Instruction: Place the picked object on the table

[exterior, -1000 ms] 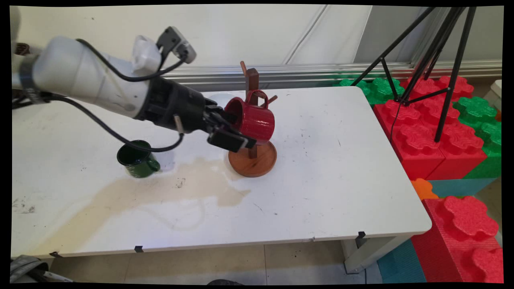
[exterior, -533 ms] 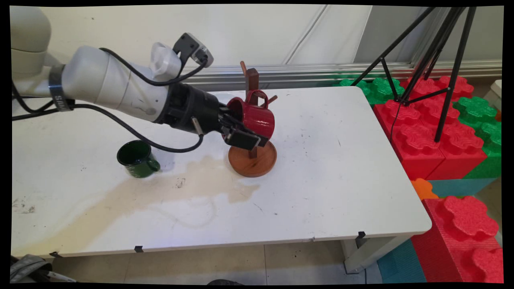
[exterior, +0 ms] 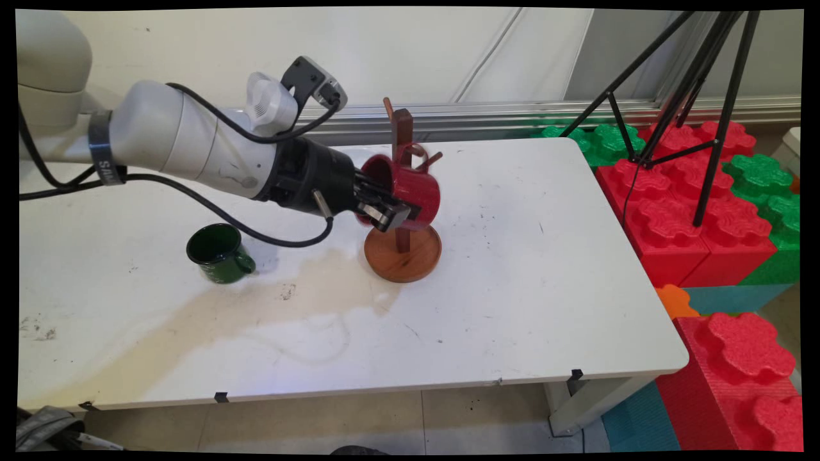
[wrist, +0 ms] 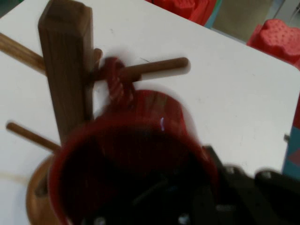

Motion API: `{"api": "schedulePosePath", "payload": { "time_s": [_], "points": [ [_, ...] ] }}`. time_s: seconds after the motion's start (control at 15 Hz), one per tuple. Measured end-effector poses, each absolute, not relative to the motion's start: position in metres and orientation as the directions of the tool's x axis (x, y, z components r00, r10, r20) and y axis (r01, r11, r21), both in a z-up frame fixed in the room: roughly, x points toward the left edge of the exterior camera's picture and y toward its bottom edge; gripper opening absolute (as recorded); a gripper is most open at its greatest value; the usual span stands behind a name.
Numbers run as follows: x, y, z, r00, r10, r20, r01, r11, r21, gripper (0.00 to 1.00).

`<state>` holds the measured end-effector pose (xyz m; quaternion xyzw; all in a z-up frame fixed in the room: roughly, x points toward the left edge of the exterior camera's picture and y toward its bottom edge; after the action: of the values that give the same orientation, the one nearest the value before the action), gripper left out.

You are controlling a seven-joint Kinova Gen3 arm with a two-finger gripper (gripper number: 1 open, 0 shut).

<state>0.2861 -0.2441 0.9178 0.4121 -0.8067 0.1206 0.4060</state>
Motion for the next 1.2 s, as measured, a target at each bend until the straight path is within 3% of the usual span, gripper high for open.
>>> {"api": "schedulePosePath", "payload": {
  "time_s": [1.2],
  "points": [
    [0.259, -0.217, 0.934, -0.377, -0.518, 0.767, -0.706, 0.697, 0.124, 0.0]
  ]
}}
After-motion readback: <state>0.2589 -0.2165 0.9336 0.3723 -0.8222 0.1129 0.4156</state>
